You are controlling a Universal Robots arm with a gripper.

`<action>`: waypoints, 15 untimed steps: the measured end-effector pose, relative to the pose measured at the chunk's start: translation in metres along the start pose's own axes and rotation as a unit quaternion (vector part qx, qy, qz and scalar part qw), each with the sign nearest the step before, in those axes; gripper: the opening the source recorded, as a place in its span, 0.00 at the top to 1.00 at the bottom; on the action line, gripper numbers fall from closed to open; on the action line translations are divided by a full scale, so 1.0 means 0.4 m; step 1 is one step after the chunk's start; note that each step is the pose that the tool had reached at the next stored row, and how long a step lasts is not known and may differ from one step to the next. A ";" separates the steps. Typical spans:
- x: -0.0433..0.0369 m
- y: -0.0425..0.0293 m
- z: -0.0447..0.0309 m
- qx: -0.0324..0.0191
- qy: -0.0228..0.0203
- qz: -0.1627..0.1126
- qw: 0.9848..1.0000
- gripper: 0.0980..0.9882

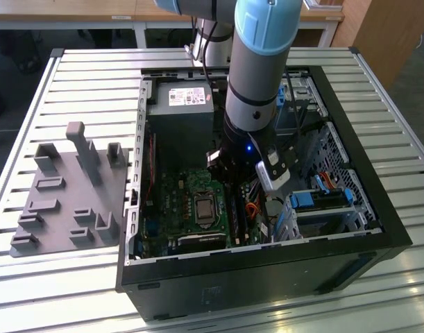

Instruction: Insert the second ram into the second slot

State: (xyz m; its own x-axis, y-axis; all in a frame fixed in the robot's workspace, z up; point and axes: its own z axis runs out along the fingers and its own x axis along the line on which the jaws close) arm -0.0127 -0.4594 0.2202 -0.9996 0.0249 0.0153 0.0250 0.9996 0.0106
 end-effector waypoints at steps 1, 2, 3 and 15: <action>0.000 0.000 0.001 0.000 0.000 0.000 1.000 0.96; 0.000 0.000 0.001 0.000 0.000 0.000 1.000 0.96; 0.000 0.000 0.001 0.000 0.000 0.000 1.000 0.96; 0.000 0.001 0.003 0.000 0.000 -0.009 1.000 0.96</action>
State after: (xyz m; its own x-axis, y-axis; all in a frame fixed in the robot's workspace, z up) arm -0.0127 -0.4591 0.2191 -0.9999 0.0076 0.0154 0.0078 0.9999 0.0108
